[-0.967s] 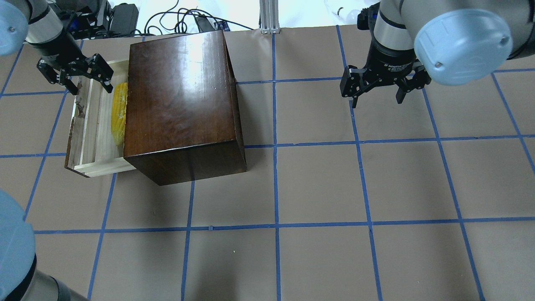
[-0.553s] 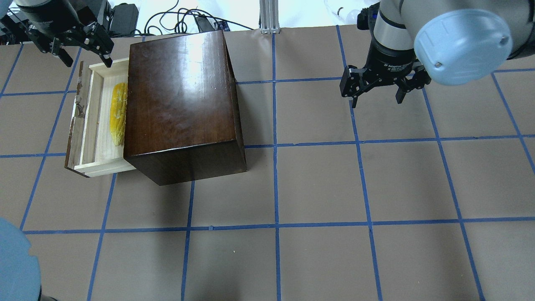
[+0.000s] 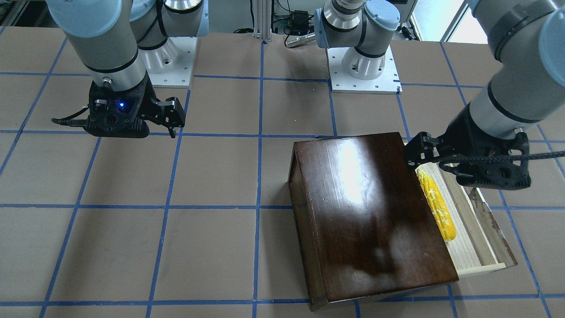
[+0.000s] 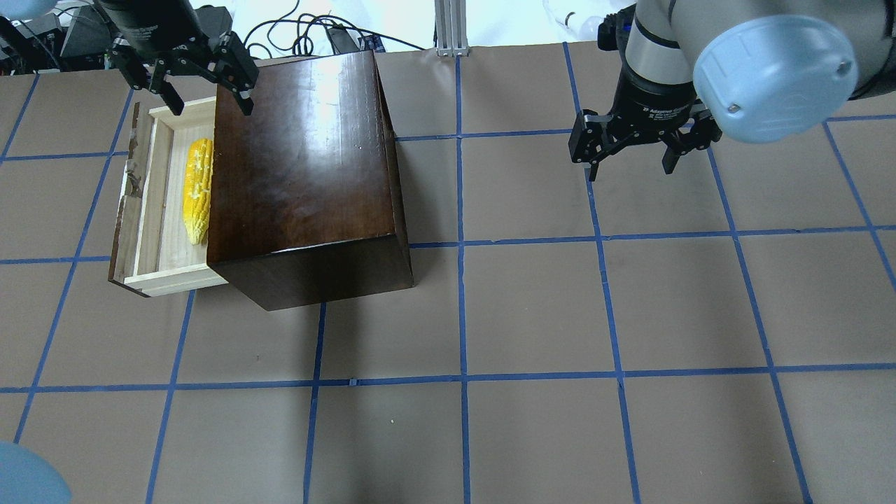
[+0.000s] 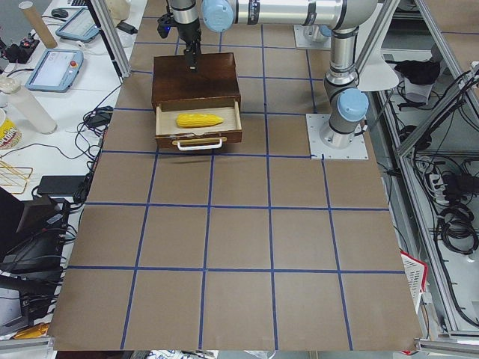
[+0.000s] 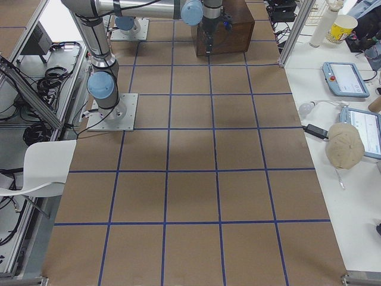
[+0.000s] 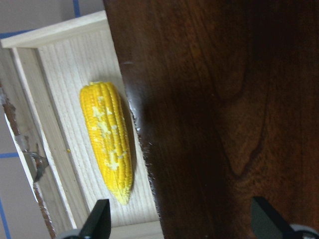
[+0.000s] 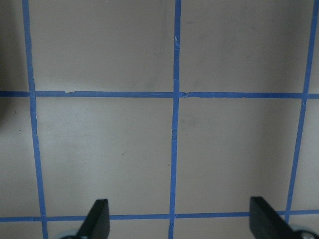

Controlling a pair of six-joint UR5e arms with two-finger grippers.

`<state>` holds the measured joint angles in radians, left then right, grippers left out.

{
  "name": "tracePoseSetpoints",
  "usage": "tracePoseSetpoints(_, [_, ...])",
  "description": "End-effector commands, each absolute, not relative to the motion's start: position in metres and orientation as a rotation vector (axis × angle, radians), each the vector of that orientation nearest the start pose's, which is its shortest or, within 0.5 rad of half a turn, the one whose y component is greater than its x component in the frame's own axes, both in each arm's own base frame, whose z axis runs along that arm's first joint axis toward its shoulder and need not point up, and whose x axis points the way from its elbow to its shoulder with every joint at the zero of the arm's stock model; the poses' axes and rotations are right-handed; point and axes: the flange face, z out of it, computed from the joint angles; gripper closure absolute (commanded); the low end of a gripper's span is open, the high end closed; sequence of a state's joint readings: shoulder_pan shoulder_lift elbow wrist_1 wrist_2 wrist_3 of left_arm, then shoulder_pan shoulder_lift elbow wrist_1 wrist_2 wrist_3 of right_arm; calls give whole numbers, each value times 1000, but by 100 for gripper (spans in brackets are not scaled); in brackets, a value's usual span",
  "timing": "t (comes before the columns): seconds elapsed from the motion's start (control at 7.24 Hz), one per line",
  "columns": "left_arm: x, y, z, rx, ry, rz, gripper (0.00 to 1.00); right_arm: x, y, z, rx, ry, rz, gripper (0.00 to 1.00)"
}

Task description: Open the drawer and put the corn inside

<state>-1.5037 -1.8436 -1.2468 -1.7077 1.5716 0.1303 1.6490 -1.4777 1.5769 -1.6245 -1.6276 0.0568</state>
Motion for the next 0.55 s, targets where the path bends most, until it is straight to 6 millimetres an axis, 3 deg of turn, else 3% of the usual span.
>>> tracePoseSetpoints(0.0, [-147, -576, 483, 170, 3147, 161, 0, 168, -513, 443, -36, 3200, 67, 0])
tracePoseSetpoints(0.28, [-148, -551, 478, 170, 3144, 190, 0, 168, -513, 443, -36, 3200, 67, 0])
tracePoseSetpoints(0.41, [-146, -546, 486, 175, 3144, 169, 0, 168, -513, 443, -37, 3202, 67, 0])
